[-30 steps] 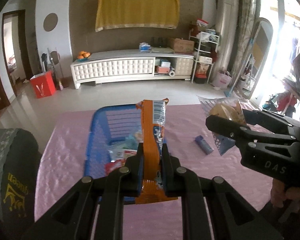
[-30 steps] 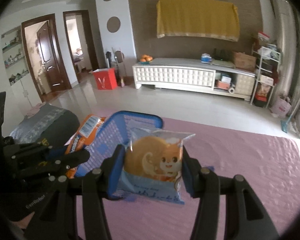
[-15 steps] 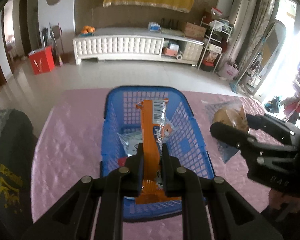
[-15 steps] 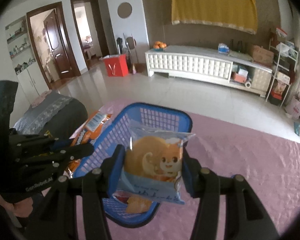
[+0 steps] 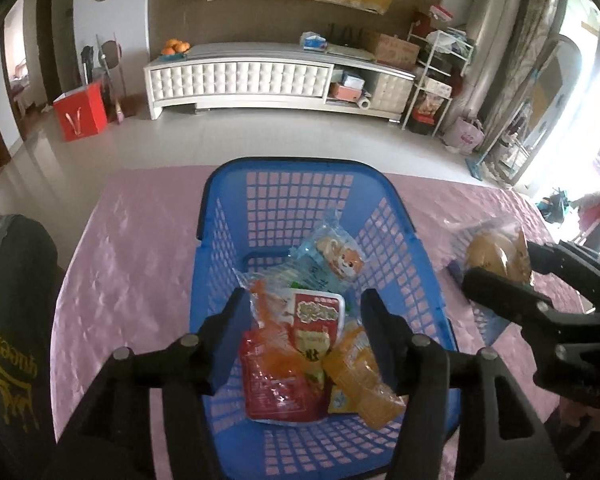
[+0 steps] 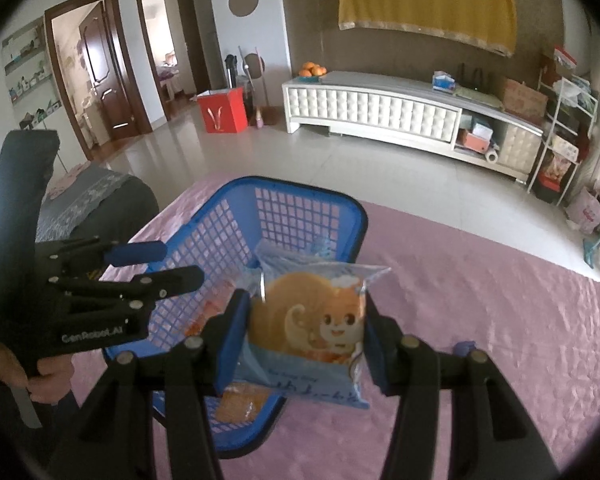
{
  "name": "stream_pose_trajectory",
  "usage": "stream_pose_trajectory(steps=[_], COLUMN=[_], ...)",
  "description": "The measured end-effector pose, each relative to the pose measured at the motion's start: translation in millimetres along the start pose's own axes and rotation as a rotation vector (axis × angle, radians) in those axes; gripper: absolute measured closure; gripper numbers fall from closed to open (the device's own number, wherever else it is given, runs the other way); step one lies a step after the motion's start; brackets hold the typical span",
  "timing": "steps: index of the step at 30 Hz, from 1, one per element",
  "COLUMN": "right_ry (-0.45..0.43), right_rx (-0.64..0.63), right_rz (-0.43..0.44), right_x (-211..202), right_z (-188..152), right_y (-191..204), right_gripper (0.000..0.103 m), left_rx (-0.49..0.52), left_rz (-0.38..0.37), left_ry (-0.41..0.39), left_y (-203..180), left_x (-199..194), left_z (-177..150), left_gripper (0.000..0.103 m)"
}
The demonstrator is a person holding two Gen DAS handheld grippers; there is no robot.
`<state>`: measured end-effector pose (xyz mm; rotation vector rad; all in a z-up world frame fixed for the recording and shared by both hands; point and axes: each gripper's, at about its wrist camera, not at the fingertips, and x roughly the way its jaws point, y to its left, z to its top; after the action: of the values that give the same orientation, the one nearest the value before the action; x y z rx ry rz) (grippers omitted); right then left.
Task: Organize snacks
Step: 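Carry both snacks over the basket and open the left tool to drop the stick, then open the right tool to drop the bread pack into the basket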
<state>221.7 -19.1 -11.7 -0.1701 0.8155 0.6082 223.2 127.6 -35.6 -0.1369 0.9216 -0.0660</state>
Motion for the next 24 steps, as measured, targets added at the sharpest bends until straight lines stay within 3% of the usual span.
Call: stream_pose_trajectory(steps=[12,14,24], right_ry=[-0.025,-0.024,0.029], right_rx=[-0.022,-0.026,-0.071], right_rz=[0.025,0.034,0.053], right_x=[-17.5,-16.3,12.8], right_z=[13.6,14.6,20.3], right_y=[20.0,24.8,51.1], right_gripper=[0.046,0.046,0.046], left_rx=[0.006,0.013,-0.004], left_rz=[0.046,0.061,0.095], left_ry=[-0.061,-0.065,-0.052], left_y=[13.3,16.5,44.1], left_x=[-48.7,-52.9,-51.0], left_z=[-13.5,-16.4,-29.6], left_gripper=[0.04,0.035,0.035])
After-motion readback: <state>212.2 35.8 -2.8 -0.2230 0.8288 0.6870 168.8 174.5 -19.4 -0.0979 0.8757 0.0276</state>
